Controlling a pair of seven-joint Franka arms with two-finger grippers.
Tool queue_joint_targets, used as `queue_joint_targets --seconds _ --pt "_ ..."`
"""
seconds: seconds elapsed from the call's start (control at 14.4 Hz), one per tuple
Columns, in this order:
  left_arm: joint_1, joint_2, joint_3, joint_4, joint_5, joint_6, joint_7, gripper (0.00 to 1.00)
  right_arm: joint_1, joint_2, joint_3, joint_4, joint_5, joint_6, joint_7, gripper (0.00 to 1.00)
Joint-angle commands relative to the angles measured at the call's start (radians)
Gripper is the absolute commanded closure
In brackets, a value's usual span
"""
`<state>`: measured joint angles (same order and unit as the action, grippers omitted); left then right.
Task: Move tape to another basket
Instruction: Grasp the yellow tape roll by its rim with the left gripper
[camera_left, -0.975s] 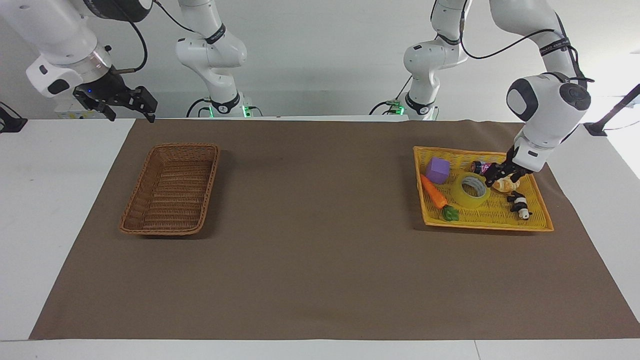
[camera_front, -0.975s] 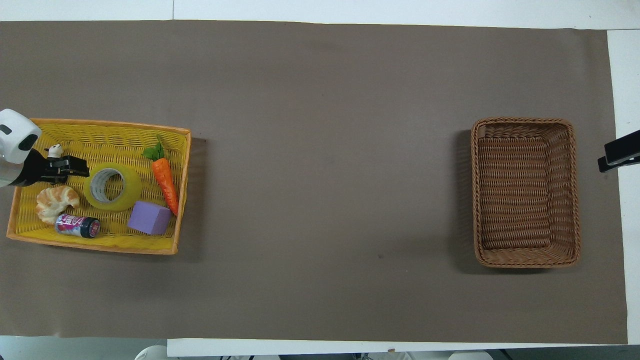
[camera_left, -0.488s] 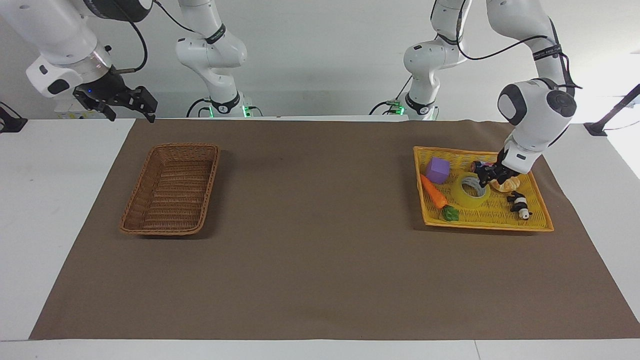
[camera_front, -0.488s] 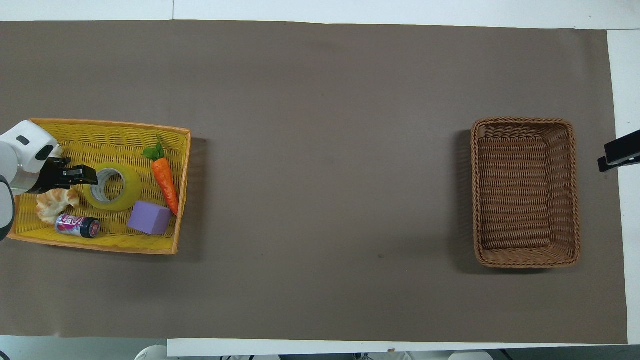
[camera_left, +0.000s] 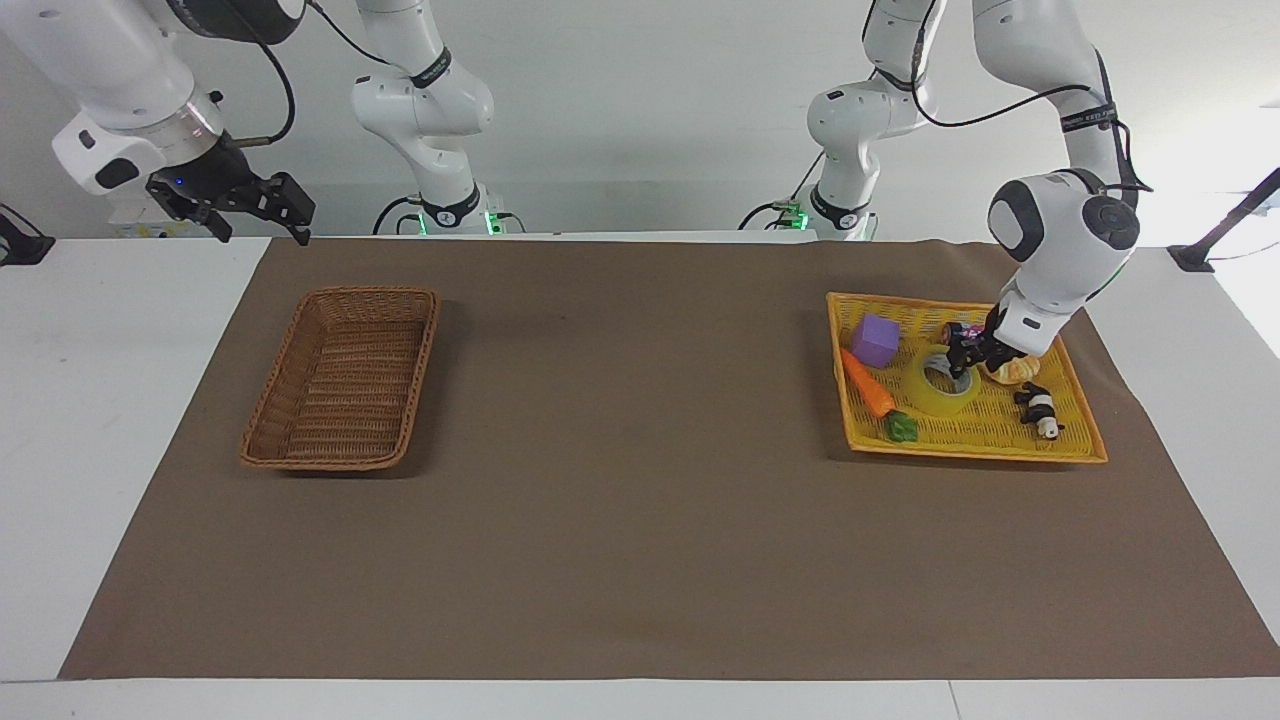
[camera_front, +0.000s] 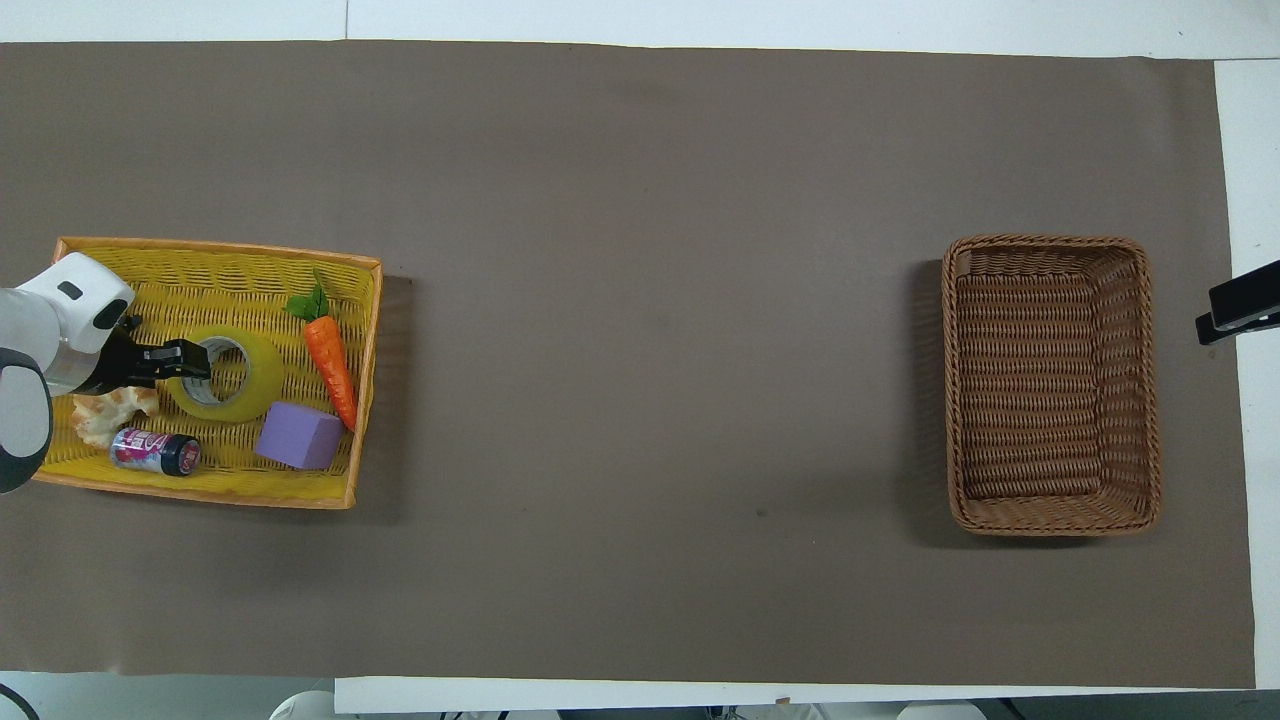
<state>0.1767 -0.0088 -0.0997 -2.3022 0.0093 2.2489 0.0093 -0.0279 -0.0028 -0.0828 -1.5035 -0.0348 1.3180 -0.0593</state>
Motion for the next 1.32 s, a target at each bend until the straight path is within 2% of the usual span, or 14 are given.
queue_joint_targets --seconds 0.0,0.21,0.77,0.84,0.98,1.25 --pt "-0.003 0.018 0.001 -0.020 -0.002 0.050 0.008 0.32 0.002 -0.025 -0.002 -0.034 -0.005 0.021 -0.013 0.01" --pt "-0.016 0.015 0.000 -0.045 -0.002 0.063 0.009 0.32 0.002 -0.025 -0.002 -0.034 -0.005 0.023 -0.013 0.01" --pt "-0.019 0.070 0.000 -0.060 0.000 0.101 0.046 0.33 0.002 -0.025 -0.002 -0.034 -0.005 0.023 -0.013 0.01" --pt "-0.019 0.070 0.000 -0.057 0.000 0.098 0.046 0.48 0.002 -0.025 -0.002 -0.034 -0.005 0.023 -0.013 0.01" --pt "-0.017 0.072 0.000 -0.045 0.000 0.072 0.049 0.99 0.002 -0.025 -0.002 -0.034 -0.005 0.023 -0.013 0.01" --pt "-0.034 0.084 -0.003 0.071 0.000 -0.050 0.054 1.00 0.002 -0.025 -0.002 -0.034 -0.005 0.023 -0.013 0.01"
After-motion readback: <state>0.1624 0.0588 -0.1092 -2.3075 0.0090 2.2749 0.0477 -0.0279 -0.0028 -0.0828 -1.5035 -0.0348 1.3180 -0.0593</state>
